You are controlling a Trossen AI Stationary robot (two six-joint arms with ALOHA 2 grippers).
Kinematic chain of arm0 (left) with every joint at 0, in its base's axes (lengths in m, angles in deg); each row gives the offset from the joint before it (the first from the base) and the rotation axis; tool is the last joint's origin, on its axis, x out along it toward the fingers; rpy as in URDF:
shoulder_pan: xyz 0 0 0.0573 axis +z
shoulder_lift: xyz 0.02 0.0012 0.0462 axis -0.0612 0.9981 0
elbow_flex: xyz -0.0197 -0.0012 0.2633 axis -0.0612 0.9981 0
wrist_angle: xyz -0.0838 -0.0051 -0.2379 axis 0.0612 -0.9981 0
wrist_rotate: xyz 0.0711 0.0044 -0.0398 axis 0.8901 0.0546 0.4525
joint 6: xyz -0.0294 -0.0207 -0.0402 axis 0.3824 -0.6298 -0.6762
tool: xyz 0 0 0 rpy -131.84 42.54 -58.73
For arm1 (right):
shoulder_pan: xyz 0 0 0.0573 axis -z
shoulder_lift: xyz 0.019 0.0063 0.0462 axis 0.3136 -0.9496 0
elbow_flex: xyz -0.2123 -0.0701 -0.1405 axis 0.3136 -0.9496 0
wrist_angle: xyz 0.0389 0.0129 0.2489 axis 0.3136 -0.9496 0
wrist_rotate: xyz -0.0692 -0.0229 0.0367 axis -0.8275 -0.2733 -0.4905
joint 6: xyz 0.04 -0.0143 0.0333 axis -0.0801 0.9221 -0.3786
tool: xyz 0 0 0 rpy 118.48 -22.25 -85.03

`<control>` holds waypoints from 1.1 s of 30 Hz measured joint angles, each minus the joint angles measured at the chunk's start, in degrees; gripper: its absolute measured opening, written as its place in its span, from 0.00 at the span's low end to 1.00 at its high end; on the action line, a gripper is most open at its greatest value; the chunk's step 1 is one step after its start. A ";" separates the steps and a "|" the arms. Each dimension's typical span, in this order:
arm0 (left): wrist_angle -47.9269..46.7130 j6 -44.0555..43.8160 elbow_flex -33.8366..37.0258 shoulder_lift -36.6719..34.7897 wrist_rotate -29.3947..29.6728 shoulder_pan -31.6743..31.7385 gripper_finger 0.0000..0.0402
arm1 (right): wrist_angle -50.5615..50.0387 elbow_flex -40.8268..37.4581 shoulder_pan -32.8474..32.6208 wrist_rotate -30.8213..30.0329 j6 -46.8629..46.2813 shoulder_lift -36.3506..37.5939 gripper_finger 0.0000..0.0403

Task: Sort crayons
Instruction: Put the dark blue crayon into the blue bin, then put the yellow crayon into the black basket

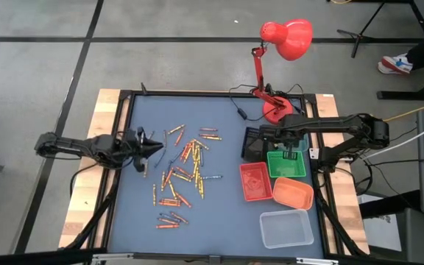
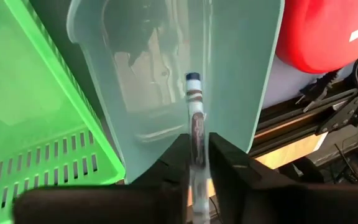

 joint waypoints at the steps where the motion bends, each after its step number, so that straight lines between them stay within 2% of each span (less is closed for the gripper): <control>1: 0.12 -0.48 0.00 0.75 -0.46 -0.29 0.15 | 0.00 0.00 0.00 0.00 0.00 0.00 0.20; 5: 2.87 -0.72 0.00 4.33 -3.01 -1.89 0.17 | 0.05 0.00 -0.02 0.00 0.00 0.00 0.29; 9: 5.16 -3.13 -0.22 8.09 -3.32 -4.14 0.16 | 0.05 0.00 -0.02 0.04 0.00 0.00 0.35; 14: 5.25 -5.14 -3.68 13.75 -2.72 -7.03 0.16 | 0.07 0.00 -0.02 0.09 0.00 0.00 0.36; 21: 3.75 -3.25 -12.98 24.88 -2.10 -9.08 0.16 | 0.07 0.00 -0.02 0.20 0.00 -0.02 0.36; 26: -5.00 -3.26 -20.49 32.71 -2.08 -9.42 0.16 | 0.06 0.00 -0.03 0.20 0.00 -0.02 0.36; 31: -20.95 -3.90 -29.52 39.39 0.89 -9.42 0.16 | 0.07 0.00 -0.04 0.20 0.00 -0.02 0.36; 33: -27.74 -7.05 -32.59 41.15 2.93 -9.33 0.16 | 0.07 0.00 -0.03 0.21 -0.01 -0.02 0.36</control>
